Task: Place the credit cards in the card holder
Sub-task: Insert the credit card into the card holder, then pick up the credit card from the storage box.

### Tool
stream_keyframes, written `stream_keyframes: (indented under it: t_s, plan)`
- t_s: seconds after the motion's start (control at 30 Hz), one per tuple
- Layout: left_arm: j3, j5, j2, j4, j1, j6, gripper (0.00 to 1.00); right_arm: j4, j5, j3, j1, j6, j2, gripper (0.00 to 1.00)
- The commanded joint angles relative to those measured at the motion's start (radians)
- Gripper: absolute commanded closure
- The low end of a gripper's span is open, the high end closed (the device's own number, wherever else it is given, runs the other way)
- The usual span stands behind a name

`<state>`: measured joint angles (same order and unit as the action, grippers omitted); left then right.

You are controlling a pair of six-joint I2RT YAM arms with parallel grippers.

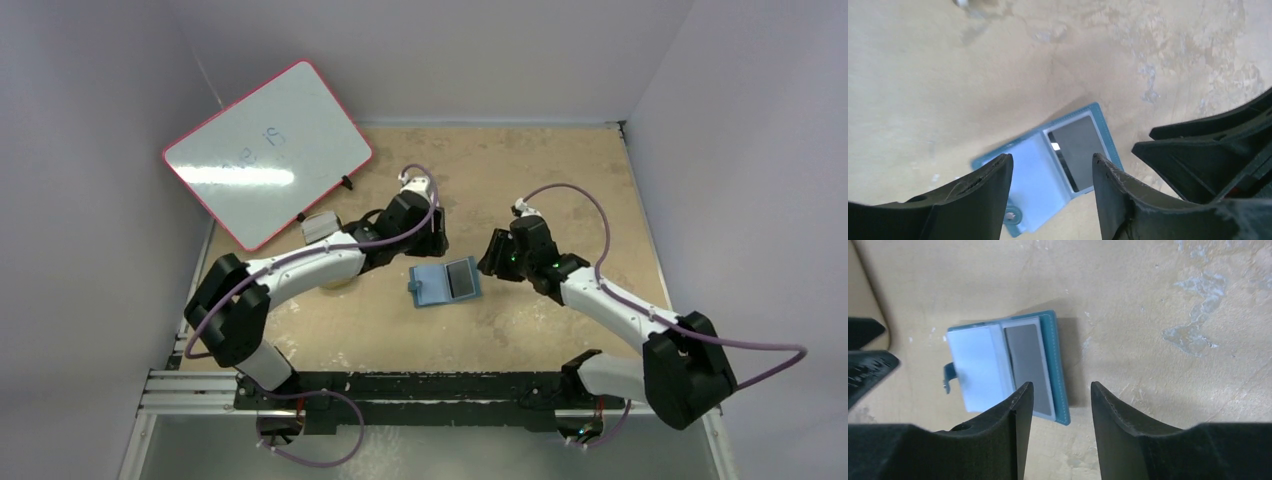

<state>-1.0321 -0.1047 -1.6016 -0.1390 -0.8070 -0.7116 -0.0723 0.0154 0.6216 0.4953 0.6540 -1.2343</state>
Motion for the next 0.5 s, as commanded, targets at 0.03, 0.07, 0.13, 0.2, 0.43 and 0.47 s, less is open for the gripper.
stream_keyframes:
  t_s: [0.03, 0.07, 0.13, 0.2, 0.43, 0.47]
  plan:
    - [-0.152, -0.132, 0.087, -0.314, 0.051, 0.270, 0.38, -0.060, 0.039, 0.083, 0.000, -0.049, 0.076, 0.51]
    - [-0.160, -0.139, 0.105, -0.344, 0.065, 0.304, 0.37, -0.058, 0.037, 0.085, 0.000, -0.061, 0.089, 0.53]
    - [-0.187, -0.178, 0.125, -0.415, 0.094, 0.376, 0.34, -0.053, 0.020, 0.080, 0.000, -0.066, 0.118, 0.55]
    - [-0.215, -0.228, 0.138, -0.481, 0.128, 0.457, 0.32, -0.058, 0.009, 0.084, 0.001, -0.068, 0.137, 0.55]
    - [-0.179, -0.297, 0.177, -0.579, 0.240, 0.784, 0.31, -0.076, -0.022, 0.106, 0.000, -0.087, 0.179, 0.55]
    - [-0.153, -0.308, 0.182, -0.574, 0.243, 0.834, 0.31, -0.079, -0.028, 0.108, 0.000, -0.089, 0.184, 0.55]
